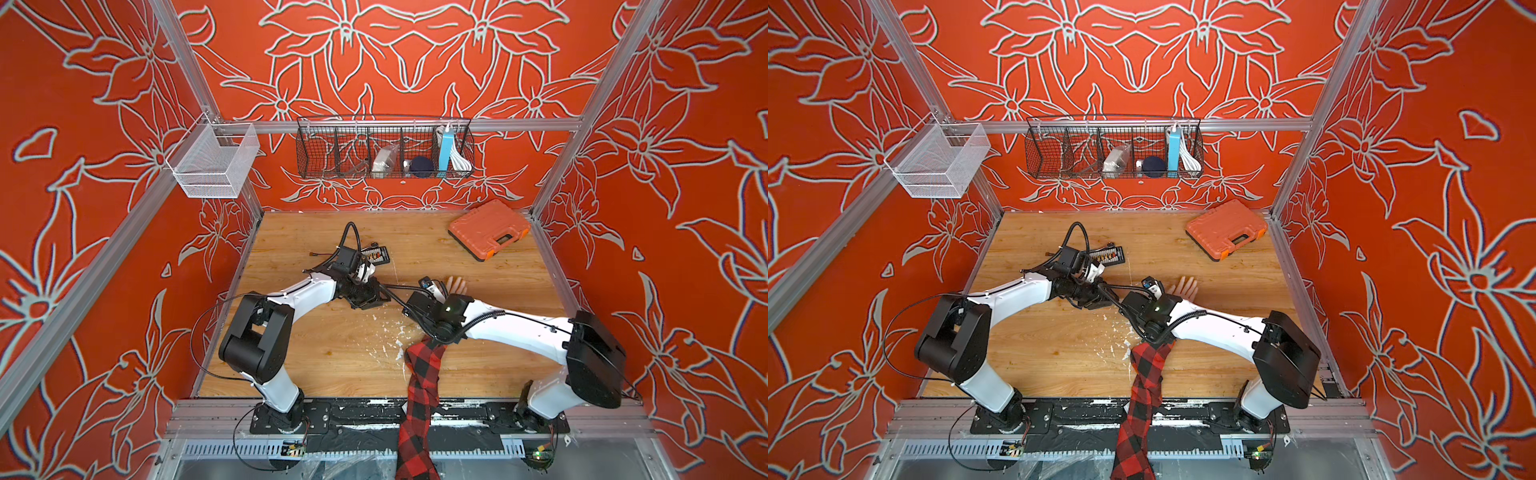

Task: Take off the watch
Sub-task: Untie the watch from the hand.

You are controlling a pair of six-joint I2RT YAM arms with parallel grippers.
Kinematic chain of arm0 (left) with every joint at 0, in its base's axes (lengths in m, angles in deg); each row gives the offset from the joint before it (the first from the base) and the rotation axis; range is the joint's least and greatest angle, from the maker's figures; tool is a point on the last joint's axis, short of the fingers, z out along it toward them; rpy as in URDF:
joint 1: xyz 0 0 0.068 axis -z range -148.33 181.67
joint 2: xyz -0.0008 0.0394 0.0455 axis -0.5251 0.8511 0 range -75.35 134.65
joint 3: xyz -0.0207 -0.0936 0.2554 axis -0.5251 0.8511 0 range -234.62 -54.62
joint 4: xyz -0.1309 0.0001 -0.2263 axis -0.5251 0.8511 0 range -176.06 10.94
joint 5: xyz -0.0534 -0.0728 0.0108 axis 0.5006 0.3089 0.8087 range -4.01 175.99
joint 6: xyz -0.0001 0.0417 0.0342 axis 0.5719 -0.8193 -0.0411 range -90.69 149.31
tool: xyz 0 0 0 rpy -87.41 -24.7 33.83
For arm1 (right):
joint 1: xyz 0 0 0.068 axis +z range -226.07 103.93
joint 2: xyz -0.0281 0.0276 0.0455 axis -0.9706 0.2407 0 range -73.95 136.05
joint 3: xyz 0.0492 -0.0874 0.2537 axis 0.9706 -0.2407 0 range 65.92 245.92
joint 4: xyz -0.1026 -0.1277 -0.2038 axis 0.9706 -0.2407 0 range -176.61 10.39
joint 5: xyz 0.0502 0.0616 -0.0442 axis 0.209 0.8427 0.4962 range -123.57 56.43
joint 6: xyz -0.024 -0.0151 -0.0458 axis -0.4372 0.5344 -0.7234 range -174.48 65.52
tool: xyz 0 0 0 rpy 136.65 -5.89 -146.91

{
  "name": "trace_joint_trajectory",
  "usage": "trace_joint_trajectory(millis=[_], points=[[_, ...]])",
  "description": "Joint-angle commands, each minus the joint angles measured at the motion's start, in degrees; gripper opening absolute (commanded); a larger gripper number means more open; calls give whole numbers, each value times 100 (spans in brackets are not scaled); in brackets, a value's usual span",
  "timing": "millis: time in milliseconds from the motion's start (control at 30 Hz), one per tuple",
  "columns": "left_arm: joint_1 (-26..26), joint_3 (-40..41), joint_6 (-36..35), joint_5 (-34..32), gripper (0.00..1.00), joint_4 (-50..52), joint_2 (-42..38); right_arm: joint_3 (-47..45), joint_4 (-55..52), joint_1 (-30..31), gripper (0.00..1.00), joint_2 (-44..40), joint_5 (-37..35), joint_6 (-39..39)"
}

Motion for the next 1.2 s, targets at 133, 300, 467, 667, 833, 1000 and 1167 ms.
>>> trace_joint_trajectory(millis=[133, 300, 467, 667, 833, 1000, 1167], points=[[-21, 65, -101, -111, 36, 90, -376, -251, 1146, -254, 0, -658, 712, -335], [-21, 131, -158, -359, 35, 157, -696, -161, 2090, -308, 0, -575, 1518, -758], [-26, 355, -285, -397, 35, -78, -1176, -132, 2785, -453, 0, -405, 2282, -1063], [-8, 769, -330, -548, 35, -583, -1652, -553, 3798, -1062, 0, -737, 3659, -1060], [273, 801, -508, -704, 36, -899, -1600, -1339, 4847, -1768, 0, -741, 5050, -657], [706, 796, -822, -979, 38, -1320, -1426, -1786, 5361, -2024, 0, -695, 5425, -472], [1060, 1030, -1381, -1068, 40, -2026, -1423, -2102, 5685, -2353, 0, -773, 5745, -321]])
